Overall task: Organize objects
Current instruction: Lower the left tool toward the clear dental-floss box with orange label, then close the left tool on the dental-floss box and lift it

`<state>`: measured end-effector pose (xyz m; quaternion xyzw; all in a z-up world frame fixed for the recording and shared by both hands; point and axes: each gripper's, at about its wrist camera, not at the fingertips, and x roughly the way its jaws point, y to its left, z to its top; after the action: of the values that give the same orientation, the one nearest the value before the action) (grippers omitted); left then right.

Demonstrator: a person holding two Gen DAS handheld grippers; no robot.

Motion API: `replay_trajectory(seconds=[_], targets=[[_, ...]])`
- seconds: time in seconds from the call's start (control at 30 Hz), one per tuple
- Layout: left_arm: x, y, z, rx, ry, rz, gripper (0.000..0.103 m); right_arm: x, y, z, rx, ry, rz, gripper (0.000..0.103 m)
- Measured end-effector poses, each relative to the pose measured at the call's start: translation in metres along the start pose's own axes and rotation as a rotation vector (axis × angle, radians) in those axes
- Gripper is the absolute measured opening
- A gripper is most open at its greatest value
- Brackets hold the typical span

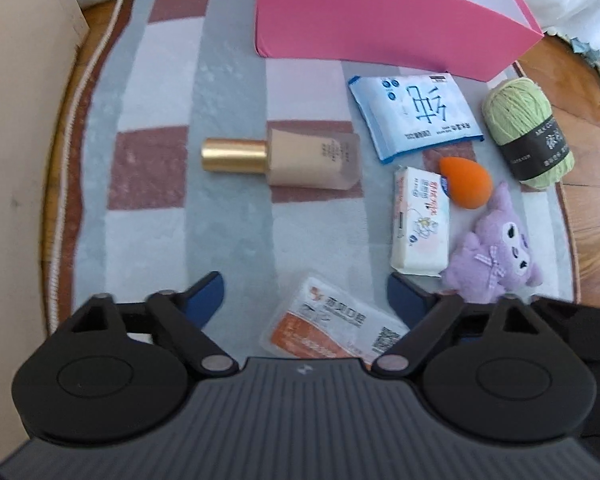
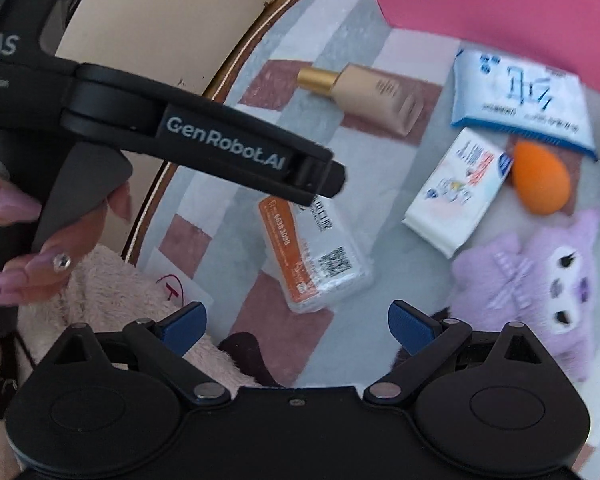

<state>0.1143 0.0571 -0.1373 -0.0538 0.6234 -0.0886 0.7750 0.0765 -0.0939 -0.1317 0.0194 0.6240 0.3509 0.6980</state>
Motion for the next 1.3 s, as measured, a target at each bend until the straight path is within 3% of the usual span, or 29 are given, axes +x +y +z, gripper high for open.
replay_trajectory(seconds=[0.07,0.27,0.37,0.5,0.57,0.67,0.77,0.97,1.13,1.3], targets=[[0.004,0.002,-0.003,-0.01,0.007,-0.014,0.066,0.005,-0.003,-0.003,0.044,-0.004,0.042,0.099],[0.018,0.01,-0.008,-0.05,0.015,-0.05,0.06,0.021,0.002,-0.013,0.056,0.013,0.025,0.095],[0.028,0.016,-0.007,-0.116,0.042,-0.098,0.059,0.026,0.012,-0.017,0.007,0.024,-0.005,0.081],[0.026,0.018,-0.011,-0.154,0.028,-0.088,0.057,0.031,0.019,-0.015,-0.072,0.0,-0.1,0.063],[0.023,0.024,-0.015,-0.202,0.023,-0.12,0.057,0.025,0.021,-0.017,-0.101,-0.027,-0.163,0.056],[0.026,0.039,-0.024,-0.32,0.044,-0.227,0.052,0.007,0.018,-0.022,-0.139,-0.104,-0.25,0.054],[0.027,0.037,-0.031,-0.362,0.055,-0.266,0.049,-0.009,0.013,-0.025,-0.155,-0.176,-0.27,0.054],[0.027,0.015,-0.04,-0.341,0.019,-0.205,0.052,0.005,0.014,-0.034,-0.22,-0.21,-0.298,0.068],[0.027,0.013,-0.041,-0.331,-0.004,-0.197,0.053,0.023,-0.013,-0.027,-0.097,-0.207,-0.227,0.07],[0.026,0.011,-0.042,-0.333,-0.033,-0.186,0.054,0.023,-0.013,-0.03,-0.12,-0.241,-0.206,0.066]])
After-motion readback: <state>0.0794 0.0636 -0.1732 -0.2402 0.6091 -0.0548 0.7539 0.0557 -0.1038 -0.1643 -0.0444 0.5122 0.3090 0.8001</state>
